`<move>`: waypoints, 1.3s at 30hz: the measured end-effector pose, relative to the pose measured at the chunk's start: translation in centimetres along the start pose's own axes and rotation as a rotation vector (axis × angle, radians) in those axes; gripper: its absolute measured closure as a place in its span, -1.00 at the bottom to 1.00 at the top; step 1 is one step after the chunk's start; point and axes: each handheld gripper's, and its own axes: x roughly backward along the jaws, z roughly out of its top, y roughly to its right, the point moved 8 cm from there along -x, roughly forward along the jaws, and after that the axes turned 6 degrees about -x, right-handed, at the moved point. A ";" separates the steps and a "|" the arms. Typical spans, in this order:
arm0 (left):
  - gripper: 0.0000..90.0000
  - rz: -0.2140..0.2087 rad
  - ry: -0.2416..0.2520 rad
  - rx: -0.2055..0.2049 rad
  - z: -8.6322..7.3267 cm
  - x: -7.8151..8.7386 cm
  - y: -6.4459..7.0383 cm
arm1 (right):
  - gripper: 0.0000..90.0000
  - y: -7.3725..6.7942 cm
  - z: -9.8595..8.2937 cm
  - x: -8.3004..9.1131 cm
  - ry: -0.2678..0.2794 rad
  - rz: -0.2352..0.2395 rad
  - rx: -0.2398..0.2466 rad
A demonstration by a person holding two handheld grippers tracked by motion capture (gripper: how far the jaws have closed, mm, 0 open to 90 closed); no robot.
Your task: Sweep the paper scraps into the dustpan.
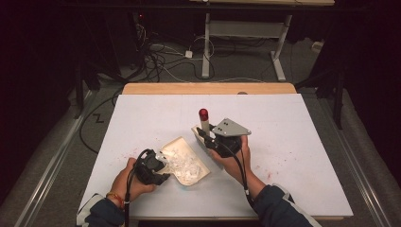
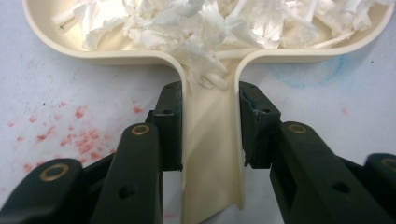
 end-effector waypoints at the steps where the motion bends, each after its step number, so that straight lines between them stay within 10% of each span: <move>1: 0.40 0.002 0.004 0.003 -0.1 0.0 -0.1 | 0.56 -0.4 0.0 -0.1 -0.001 0.010 0.009; 12: 0.40 -0.009 0.006 0.024 -0.6 0.1 -0.6 | 0.56 -3.1 0.4 1.6 0.003 0.169 -0.009; 39: 0.40 0.046 0.051 0.186 -2.4 0.6 -3.3 | 0.56 2.3 -0.5 9.9 -0.018 0.146 -0.042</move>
